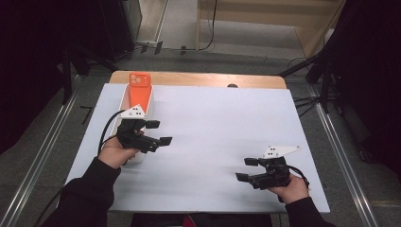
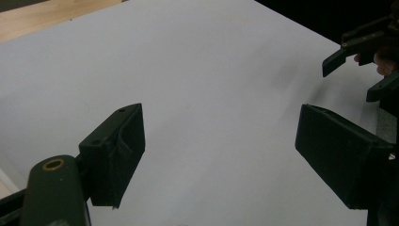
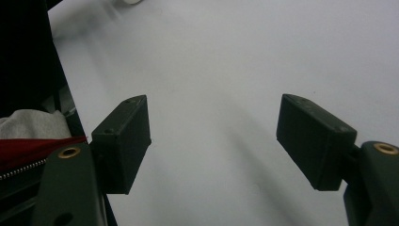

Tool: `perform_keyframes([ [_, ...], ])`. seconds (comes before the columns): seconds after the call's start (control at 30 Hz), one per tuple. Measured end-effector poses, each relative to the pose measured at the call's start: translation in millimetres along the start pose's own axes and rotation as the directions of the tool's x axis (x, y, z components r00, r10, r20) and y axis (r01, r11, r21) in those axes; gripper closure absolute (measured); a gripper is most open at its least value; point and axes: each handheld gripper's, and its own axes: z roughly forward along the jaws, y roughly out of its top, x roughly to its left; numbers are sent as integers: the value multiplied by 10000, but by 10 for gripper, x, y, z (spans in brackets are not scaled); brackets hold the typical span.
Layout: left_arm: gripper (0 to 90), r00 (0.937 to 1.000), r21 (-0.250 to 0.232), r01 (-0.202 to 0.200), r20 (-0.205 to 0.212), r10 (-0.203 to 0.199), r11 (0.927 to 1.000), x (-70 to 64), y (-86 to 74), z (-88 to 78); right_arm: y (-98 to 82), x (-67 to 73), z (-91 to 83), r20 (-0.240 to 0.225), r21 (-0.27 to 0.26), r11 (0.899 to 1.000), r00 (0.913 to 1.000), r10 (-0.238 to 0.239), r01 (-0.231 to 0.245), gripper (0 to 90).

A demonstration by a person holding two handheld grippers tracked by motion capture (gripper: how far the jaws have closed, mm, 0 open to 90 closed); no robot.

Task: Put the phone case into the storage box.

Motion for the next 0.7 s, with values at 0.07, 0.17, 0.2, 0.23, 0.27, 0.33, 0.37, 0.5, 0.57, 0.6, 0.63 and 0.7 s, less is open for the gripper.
perform_keyframes([
  [0.07,166,10000,-25,12,45,-12,10000,-13,-18,4,0,-1,2,-3,11,10000,10000,20,-20,255],
  [0.17,166,10000,-20,-12,60,12,10000,-38,-52,12,0,0,2,-29,47,10000,10000,31,-31,254],
  [0.2,166,9999,31,-95,52,95,9999,-49,-64,13,0,1,2,-25,46,10000,10000,27,-26,255],
  [0.23,166,9999,27,-119,36,119,9999,-63,-77,19,0,2,3,-41,48,10000,10000,24,-24,255],
  [0.27,166,9999,68,-160,63,159,9998,-70,-91,24,0,3,3,-45,63,10000,10000,39,-39,255],
  [0.33,166,9998,89,-159,76,158,9998,-87,-119,38,0,3,4,-49,70,10000,10000,33,-33,254],
  [0.37,166,9998,105,-180,73,180,9998,-92,-132,42,-1,4,4,-48,74,10000,10000,32,-31,254],
  [0.5,166,9994,78,-304,191,303,9995,-122,-173,52,-1,4,4,-59,76,10000,10000,34,-33,254],
  [0.57,166,9991,117,-359,219,356,9993,-135,-192,61,-1,3,8,-65,82,10000,10000,9,-8,254],
  [0.6,166,9989,137,-401,242,398,9991,-140,-204,65,-1,3,8,-66,89,10000,10000,-5,5,255],
  [0.63,166,9987,126,-417,294,413,9991,-147,-218,71,-1,5,9,-66,100,10000,10000,-1,2,255],
  [0.7,166,9985,113,-433,348,428,9990,-161,-247,80,-1,7,13,-74,92,10000,10000,-31,31,254],
])
